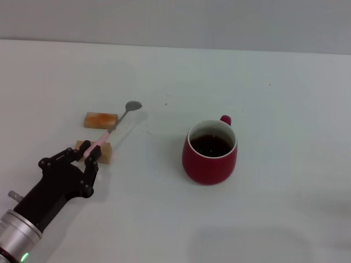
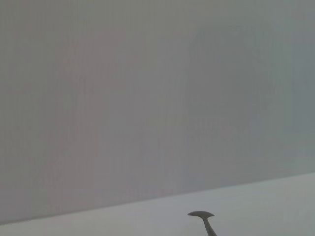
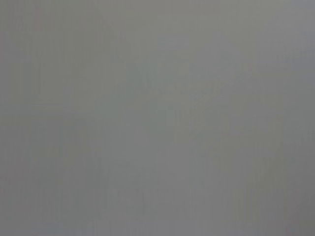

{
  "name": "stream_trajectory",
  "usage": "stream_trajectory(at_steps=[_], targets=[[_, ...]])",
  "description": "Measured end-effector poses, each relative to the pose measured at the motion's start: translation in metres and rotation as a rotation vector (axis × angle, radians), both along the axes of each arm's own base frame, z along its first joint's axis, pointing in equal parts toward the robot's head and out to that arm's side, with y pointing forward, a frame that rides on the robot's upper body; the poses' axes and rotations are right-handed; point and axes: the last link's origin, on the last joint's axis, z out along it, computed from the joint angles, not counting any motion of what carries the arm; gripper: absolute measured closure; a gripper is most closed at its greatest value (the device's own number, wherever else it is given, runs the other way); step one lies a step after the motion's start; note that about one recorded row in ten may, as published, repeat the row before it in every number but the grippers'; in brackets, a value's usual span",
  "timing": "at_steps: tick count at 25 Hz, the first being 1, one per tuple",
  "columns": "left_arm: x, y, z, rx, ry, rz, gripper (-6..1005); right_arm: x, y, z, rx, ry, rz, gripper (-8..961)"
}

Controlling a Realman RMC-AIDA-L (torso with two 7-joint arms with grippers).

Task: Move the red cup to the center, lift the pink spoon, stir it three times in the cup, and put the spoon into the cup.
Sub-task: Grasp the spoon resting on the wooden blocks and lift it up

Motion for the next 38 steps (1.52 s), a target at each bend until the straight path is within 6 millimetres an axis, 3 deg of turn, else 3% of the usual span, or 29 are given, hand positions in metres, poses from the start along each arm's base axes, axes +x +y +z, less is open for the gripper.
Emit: stream_trajectory(at_steps=[7,14,22,30,38], targets=[[0.014,0.012,-0.003,-0.051,0.014,-0.078,825,0.0,0.0,0.0,-0.001,-0.002,0.002,954],[0.024,0.052,0.012,0.053,0.099,-0.11,825,0.0,-0.001,-0.001,-0.01,-0.002,0.006,954],[0.044,0.088,0.023,0.059,0.198,-0.085,825,0.0,-0.001,-0.001,-0.011,-0.002,0.004,954],[0.09,0.114,0.061,0.025,0.134,-0.123,825,0.0,0.001,-0.001,-0.009,0.012,0.007,954],[0.115,0.13,0.082,0.034,0.224,-0.139,824,0.0,0.002,0.0,-0.002,0.014,0.008,954]])
